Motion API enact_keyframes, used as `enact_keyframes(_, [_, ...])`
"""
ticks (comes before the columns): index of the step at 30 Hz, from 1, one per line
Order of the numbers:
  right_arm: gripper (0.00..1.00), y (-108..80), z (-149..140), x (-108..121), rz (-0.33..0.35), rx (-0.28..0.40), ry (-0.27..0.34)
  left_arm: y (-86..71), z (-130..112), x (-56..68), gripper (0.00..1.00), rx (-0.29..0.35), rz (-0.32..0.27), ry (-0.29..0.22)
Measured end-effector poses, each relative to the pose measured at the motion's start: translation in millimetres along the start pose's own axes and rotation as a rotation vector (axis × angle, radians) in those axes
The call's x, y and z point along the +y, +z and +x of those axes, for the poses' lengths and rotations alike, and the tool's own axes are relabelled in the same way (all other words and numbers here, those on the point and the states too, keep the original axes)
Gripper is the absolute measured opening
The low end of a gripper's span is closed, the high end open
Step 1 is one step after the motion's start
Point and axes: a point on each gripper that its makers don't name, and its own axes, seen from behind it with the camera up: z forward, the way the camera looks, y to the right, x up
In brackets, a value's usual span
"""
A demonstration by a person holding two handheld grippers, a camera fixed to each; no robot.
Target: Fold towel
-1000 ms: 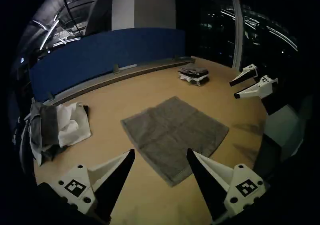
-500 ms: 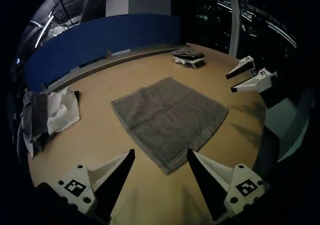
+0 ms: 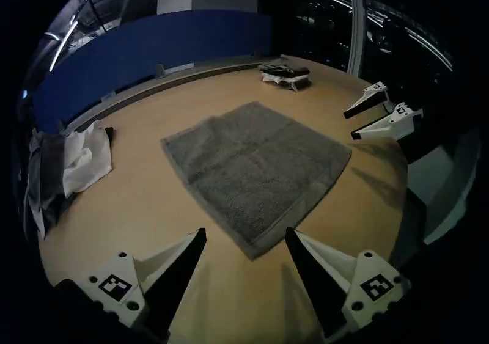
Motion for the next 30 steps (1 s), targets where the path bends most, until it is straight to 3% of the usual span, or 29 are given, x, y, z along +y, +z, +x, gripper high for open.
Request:
enact_keyframes(18, [0.85, 12.6, -29, -10, 0.013, -0.048, -0.026, 9.8, -17, 9.9, 0.95, -0.041, -0.026, 0.002])
enact_keyframes(27, [0.74, 13.4, -34, -14, 0.026, -0.057, -0.02, 14.5, -21, 15.4, 0.76, -0.066, -0.041, 0.017])
enact_keyframes(30, [0.63, 13.6, -35, -13, 0.029, -0.062, -0.015, 15.0, -22, 15.9, 0.7, -0.074, -0.042, 0.026])
